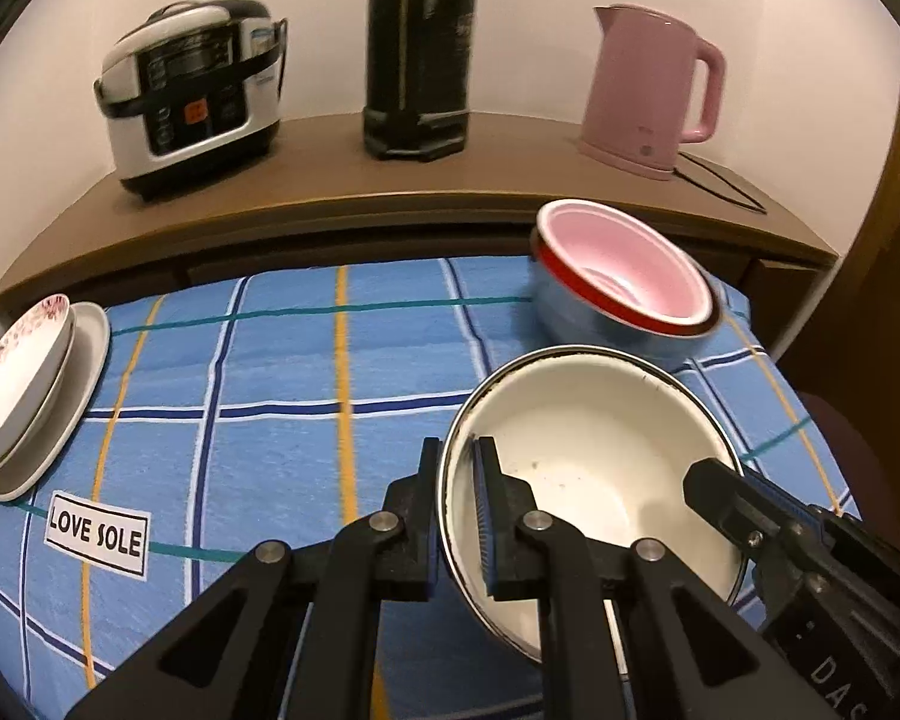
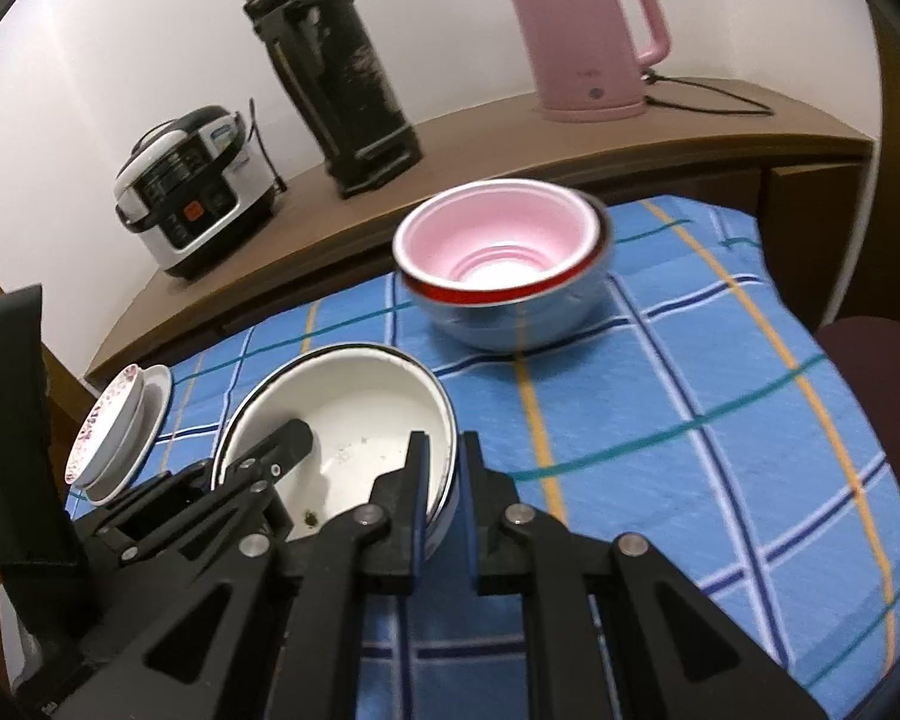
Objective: Organize plates and bowls
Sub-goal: 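Lift the white enamel bowl with the right gripper toward the pink bowl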
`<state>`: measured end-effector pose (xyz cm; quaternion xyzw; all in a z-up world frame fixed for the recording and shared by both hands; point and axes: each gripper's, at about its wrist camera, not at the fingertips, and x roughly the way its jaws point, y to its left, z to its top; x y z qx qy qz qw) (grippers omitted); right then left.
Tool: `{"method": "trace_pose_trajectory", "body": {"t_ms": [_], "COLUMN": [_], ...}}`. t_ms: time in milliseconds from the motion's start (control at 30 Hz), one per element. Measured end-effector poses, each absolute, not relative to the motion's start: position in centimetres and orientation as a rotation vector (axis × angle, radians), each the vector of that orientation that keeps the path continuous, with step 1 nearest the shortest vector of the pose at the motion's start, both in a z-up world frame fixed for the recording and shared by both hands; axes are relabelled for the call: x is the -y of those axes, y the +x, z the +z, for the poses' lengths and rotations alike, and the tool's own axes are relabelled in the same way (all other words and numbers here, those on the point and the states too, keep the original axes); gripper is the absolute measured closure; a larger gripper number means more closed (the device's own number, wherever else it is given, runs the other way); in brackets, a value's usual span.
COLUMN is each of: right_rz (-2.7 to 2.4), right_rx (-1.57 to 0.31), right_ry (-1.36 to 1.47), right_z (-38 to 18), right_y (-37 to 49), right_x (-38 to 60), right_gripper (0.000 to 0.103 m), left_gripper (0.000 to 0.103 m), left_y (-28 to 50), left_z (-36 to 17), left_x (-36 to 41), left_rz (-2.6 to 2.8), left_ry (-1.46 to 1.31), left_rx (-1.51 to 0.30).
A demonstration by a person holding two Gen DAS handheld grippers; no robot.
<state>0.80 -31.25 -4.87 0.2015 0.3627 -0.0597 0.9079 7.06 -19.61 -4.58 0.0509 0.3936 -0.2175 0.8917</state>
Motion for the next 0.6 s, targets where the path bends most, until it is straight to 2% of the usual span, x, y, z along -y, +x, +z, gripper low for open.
{"method": "trace_pose_trajectory", "body": {"t_ms": [600], "right_rz": [-0.176], "right_rx": [-0.699], "right_ry": [0.425], "right_z": [-3.2], "right_y": [-4.3], "right_x": [33.0], "right_gripper": [0.094], "left_gripper": [0.092], "left_y": [2.6], "left_z": [-2.4], "left_x": [21.7], "left_rz": [-0.509], "left_ry": [0.148], "left_rx": [-0.763]}}
